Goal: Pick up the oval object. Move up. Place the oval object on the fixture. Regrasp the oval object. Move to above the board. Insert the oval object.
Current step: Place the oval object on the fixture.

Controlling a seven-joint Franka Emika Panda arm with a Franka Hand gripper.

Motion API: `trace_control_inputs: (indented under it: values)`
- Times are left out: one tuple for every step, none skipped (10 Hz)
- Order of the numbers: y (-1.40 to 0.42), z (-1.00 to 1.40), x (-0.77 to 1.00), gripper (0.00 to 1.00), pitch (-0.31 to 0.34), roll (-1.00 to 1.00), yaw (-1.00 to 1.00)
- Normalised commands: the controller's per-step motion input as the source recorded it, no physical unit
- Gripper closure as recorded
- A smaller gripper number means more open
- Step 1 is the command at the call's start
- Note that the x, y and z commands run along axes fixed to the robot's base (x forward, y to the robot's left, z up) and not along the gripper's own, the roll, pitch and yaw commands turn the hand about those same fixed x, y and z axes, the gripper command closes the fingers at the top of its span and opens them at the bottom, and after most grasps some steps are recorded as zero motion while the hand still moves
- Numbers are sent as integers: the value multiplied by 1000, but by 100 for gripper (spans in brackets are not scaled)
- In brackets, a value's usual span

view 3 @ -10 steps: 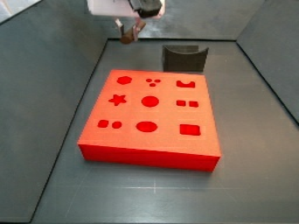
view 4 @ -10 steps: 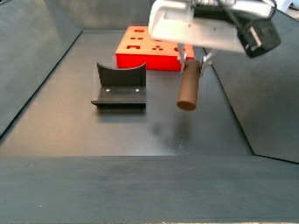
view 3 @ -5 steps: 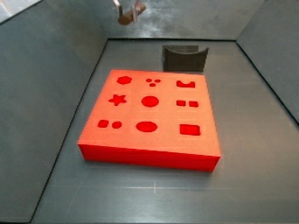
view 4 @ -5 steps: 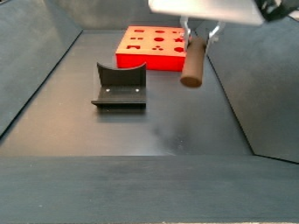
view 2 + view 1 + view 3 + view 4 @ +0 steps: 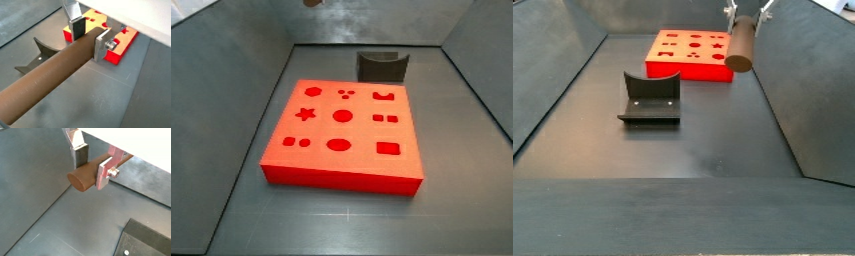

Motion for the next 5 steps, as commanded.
trace_control_inputs:
  values:
    - [74,-117,1000,100,403,81,439]
    - [70,-99,1000,100,364,74,306]
    - [64,-85,1000,100,299,68,210]
    - [58,-84,1000,100,231,60,141]
    - [54,-81,1000,100,181,51,98]
